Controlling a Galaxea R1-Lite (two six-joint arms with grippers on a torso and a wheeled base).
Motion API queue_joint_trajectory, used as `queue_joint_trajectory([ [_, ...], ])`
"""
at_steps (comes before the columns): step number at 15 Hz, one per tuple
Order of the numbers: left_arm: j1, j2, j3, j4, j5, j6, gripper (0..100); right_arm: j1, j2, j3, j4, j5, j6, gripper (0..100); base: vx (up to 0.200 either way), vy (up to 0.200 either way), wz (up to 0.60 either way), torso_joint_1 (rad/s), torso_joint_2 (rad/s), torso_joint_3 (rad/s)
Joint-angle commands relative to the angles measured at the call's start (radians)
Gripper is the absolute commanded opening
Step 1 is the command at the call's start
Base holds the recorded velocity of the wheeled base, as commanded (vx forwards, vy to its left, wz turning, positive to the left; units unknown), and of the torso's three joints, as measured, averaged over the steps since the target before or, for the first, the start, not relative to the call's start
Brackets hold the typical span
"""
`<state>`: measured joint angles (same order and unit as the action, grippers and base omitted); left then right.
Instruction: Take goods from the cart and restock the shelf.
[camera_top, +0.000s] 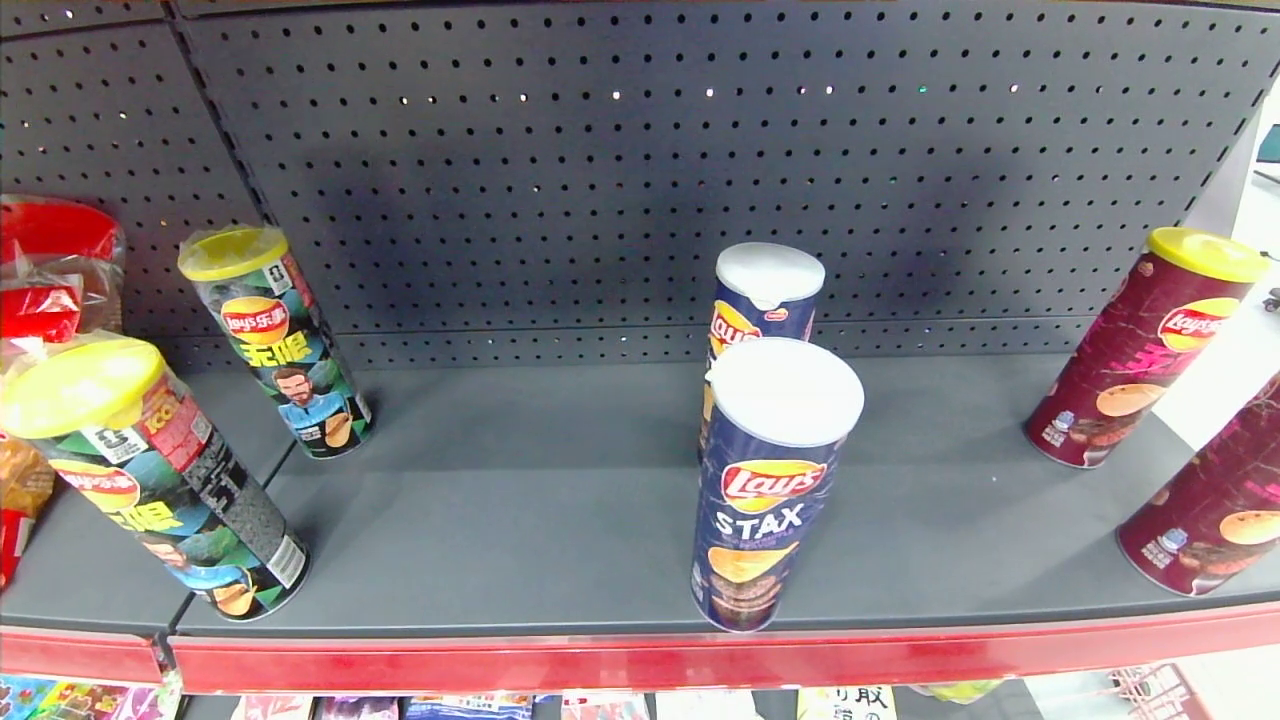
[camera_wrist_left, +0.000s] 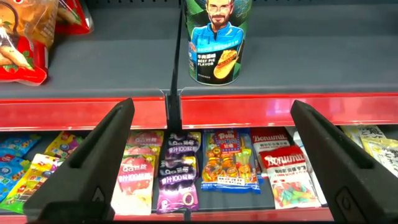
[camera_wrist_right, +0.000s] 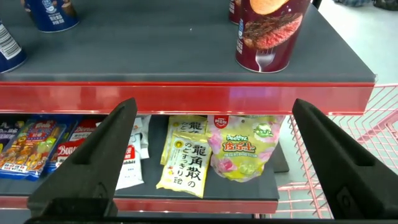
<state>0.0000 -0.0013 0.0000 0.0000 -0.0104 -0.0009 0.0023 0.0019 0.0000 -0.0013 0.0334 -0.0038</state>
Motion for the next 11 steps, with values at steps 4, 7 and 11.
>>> queue_joint_trajectory([
  [4, 0.0, 0.001, 0.0, 0.0, 0.001, -0.001, 100, 0.001, 0.0, 0.0, 0.0, 0.0, -0.001, 100, -0.2, 0.0, 0.0, 0.009, 0.0, 0.004],
  [7, 0.0, 0.001, 0.0, 0.0, 0.001, -0.001, 100, -0.001, 0.0, 0.0, 0.0, -0.006, -0.001, 100, 0.0, 0.0, 0.0, 0.0, 0.0, 0.0],
  [11, 0.0, 0.001, 0.0, 0.0, 0.001, -0.001, 100, -0.001, 0.0, 0.0, 0.0, -0.007, -0.001, 100, 0.0, 0.0, 0.0, 0.0, 0.0, 0.0],
])
